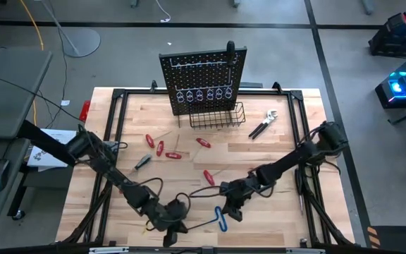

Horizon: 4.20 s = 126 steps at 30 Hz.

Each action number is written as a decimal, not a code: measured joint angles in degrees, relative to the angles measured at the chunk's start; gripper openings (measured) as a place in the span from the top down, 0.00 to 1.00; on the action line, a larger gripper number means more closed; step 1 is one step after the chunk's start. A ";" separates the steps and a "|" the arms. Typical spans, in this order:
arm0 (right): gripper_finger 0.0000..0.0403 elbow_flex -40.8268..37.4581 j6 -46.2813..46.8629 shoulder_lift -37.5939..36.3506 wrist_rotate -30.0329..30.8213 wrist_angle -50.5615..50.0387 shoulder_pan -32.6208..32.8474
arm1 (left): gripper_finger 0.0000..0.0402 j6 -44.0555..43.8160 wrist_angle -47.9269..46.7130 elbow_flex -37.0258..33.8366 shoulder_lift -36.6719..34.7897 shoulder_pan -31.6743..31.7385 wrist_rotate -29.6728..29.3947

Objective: Hang tools onto peg board
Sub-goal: Hang the blue pick tool on the peg board

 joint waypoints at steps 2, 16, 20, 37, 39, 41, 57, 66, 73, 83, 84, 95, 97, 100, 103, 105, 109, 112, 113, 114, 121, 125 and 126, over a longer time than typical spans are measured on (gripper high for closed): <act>1.00 0.00 1.88 1.52 0.38 3.70 0.07 | 1.00 -0.49 -0.44 1.05 1.81 0.81 0.04; 1.00 5.85 15.83 5.56 12.84 -0.97 1.36 | 1.00 0.33 0.10 6.17 11.98 4.09 4.07; 1.00 10.19 16.98 8.96 12.88 -6.03 2.01 | 1.00 2.77 -1.59 6.16 11.66 4.07 3.12; 1.00 15.21 30.44 10.69 14.19 -22.81 9.95 | 1.00 13.91 -0.89 5.97 11.67 10.36 2.57; 1.00 15.15 33.10 10.70 14.26 -21.83 11.31 | 1.00 14.54 -0.21 5.99 11.76 10.64 2.50; 1.00 15.12 35.54 10.72 14.73 -21.45 12.65 | 1.00 14.56 0.01 5.83 11.87 10.78 2.28; 1.00 15.10 41.38 10.76 16.65 -17.04 16.91 | 1.00 11.02 2.60 5.87 11.85 8.92 0.20; 1.00 15.10 42.87 10.76 16.49 -14.63 18.28 | 1.00 9.95 4.15 5.93 11.85 8.53 -0.89; 1.00 15.10 44.00 10.76 16.23 -13.07 20.63 | 1.00 16.35 4.68 6.64 11.76 9.48 -3.72; 1.00 15.10 49.11 10.76 21.43 -13.35 21.99 | 1.00 21.48 1.02 10.07 13.01 11.61 -6.71; 1.00 15.10 49.06 10.76 21.41 -13.37 22.14 | 1.00 21.86 0.01 10.42 13.47 11.66 -6.54; 1.00 15.12 54.80 8.97 30.10 -19.60 25.17 | 1.00 22.98 -2.16 17.01 19.08 9.67 -6.43; 1.00 15.12 56.74 8.97 31.59 -21.65 24.62 | 1.00 23.80 -2.35 17.43 19.45 9.45 -6.70; 1.00 15.10 58.21 8.97 33.86 -24.51 23.32 | 1.00 23.93 -2.16 17.76 19.62 9.40 -6.50; 1.00 15.10 57.30 9.10 33.14 -25.04 22.03 | 1.00 23.86 -2.35 17.75 19.63 9.41 -6.67; 1.00 15.10 57.26 9.34 32.59 -25.08 21.64 | 1.00 23.95 -2.19 17.75 19.63 9.42 -6.63; 1.00 15.10 57.58 9.42 31.16 -25.97 21.67 | 1.00 23.89 -1.81 17.75 19.63 9.42 -6.66; 1.00 15.10 57.90 9.41 29.36 -26.47 21.97 | 1.00 23.52 -1.38 17.72 19.63 9.42 -6.66; 1.00 15.10 57.93 9.41 29.12 -26.57 22.18 | 1.00 23.50 -1.03 17.69 19.63 9.40 -6.67; 1.00 15.10 58.24 9.42 29.12 -26.74 22.29 | 1.00 23.49 -0.70 17.69 19.63 9.32 -6.68; 1.00 15.10 58.99 9.42 28.07 -26.47 23.01 | 1.00 22.84 0.31 17.69 19.63 9.30 -6.50; 1.00 15.10 59.01 9.41 27.11 -26.27 23.88 | 1.00 20.84 1.13 17.69 19.63 8.85 -6.49; 1.00 15.10 59.14 9.41 27.02 -26.27 24.04 | 1.00 20.42 1.10 17.69 19.63 8.66 -6.50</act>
